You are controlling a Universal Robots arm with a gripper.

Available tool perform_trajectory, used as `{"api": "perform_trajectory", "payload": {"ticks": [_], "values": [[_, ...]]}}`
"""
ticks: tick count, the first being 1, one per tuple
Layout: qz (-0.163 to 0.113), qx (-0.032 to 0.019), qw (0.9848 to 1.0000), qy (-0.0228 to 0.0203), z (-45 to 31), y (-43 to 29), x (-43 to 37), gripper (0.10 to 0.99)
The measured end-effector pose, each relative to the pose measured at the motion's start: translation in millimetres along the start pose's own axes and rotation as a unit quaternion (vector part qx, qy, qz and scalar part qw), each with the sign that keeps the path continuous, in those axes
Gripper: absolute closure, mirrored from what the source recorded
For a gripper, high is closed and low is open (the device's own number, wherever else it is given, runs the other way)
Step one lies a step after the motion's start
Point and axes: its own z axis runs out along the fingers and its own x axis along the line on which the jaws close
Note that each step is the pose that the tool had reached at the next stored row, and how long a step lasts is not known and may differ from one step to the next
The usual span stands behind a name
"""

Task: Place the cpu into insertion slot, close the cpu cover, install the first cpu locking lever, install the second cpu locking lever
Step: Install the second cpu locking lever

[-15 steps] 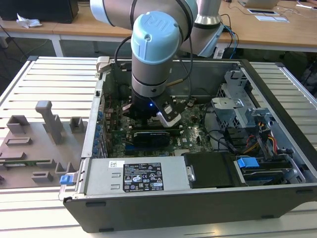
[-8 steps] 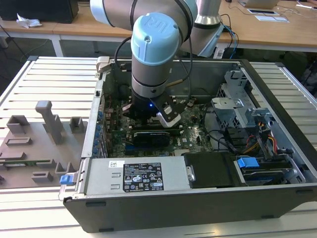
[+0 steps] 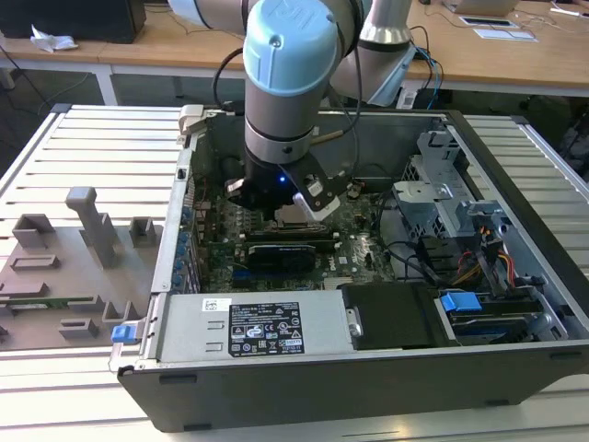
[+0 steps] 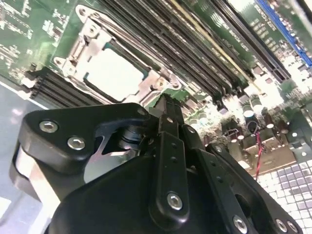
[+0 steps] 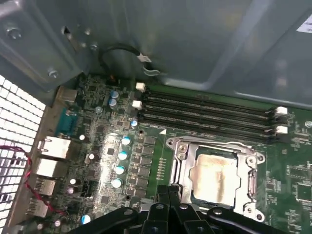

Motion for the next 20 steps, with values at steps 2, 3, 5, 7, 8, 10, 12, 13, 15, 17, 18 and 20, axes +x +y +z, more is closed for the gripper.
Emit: {"api": "perform_trajectory", "payload": {"ticks": [2,3,5,7,8,10,12,13,15,17,18,20], "values": [[0.002,-0.0001,1.0,0.0076,-0.2,-1.5,-13.4,0.98],[0.003,-0.0002,0.9999,0.0104,-0.1,-2.0,-17.5,0.98],[0.005,0.0002,0.9999,0.0166,-0.1,-3.1,-26.3,0.98],[0.007,0.002,0.9997,0.0226,0.0,-3.9,-34.7,0.98],[0.008,0.0026,0.9996,0.026,0.1,-4.2,-38.9,0.98],[0.009,0.0027,0.9995,0.0316,0.0,-4.9,-45.3,0.98],[0.011,0.0027,0.9993,0.0369,-0.2,-5.9,-51.6,0.98],[0.011,0.0043,0.9992,0.0383,-0.4,-6.2,-53.9,0.98],[0.011,0.007,0.9992,0.0387,-2.5,-5.6,-54.4,0.98],[0.011,0.0093,0.9991,0.0391,-5.2,-4.8,-54.8,0.98],[0.011,0.0095,0.9991,0.0391,-6.0,-4.5,-54.8,0.98],[0.012,0.0108,0.9991,0.0394,-10.5,-3.3,-55.0,0.98]]}}
